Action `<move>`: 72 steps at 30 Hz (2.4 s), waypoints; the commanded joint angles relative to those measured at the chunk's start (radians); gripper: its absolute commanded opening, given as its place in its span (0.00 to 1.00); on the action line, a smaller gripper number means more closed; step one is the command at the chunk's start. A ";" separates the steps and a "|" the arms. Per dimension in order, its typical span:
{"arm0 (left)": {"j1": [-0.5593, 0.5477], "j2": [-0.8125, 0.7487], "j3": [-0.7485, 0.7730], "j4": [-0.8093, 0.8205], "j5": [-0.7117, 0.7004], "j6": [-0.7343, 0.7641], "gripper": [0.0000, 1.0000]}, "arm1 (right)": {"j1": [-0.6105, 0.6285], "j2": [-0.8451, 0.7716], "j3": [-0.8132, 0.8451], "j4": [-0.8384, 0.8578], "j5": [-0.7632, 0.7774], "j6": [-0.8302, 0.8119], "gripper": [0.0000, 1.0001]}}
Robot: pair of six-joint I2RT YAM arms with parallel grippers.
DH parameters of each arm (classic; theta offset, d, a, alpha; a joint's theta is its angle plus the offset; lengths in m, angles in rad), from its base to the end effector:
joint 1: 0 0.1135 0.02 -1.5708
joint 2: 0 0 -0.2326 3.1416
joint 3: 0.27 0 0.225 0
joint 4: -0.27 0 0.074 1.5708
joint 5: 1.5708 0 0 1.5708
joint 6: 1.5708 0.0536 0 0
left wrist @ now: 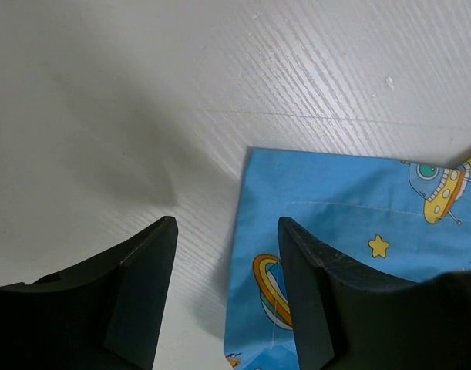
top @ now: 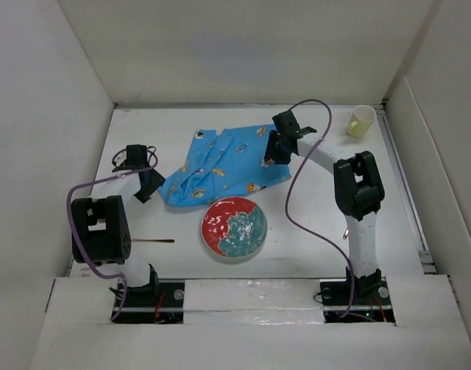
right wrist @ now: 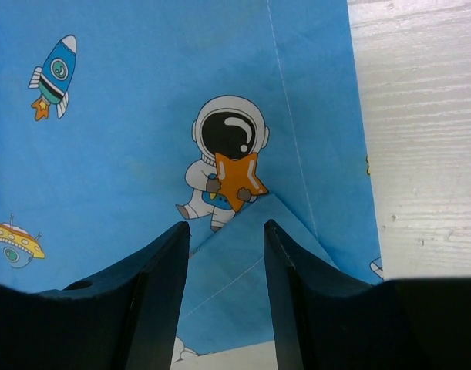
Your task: Set the dinner table for one person
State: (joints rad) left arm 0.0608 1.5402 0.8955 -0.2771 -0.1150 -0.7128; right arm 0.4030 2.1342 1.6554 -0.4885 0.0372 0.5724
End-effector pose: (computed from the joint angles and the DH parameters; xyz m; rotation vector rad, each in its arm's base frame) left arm 0.2983 0.0243 0.1623 -0.9833 2.2863 -0.1324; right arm 0.4025 0.1694 0.1585 0.2324 2.5611 0.3328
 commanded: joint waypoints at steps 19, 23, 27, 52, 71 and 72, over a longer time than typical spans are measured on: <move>0.005 0.126 0.036 0.044 0.008 0.010 0.53 | 0.019 0.113 0.135 -0.143 0.105 -0.043 0.27; 0.005 0.133 0.040 0.050 0.014 0.015 0.52 | 0.019 0.092 0.150 -0.137 0.115 -0.032 0.09; 0.005 0.143 0.037 0.056 0.015 0.016 0.50 | 0.019 0.040 0.156 -0.122 0.133 -0.029 0.00; -0.015 0.233 0.046 0.062 0.037 0.036 0.00 | -0.029 -0.220 -0.043 0.022 0.009 0.001 0.00; -0.015 -0.167 0.174 -0.034 0.026 0.093 0.00 | -0.066 -0.545 -0.293 0.155 0.020 0.024 0.00; -0.015 -0.178 0.158 -0.025 0.053 0.107 0.00 | -0.066 -0.569 -0.340 0.178 0.017 0.035 0.00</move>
State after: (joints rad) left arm 0.0509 1.4090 1.0607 -0.2619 -0.0689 -0.6434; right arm 0.3412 1.6428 1.3987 -0.3946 0.0460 0.5831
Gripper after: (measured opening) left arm 0.003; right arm 0.010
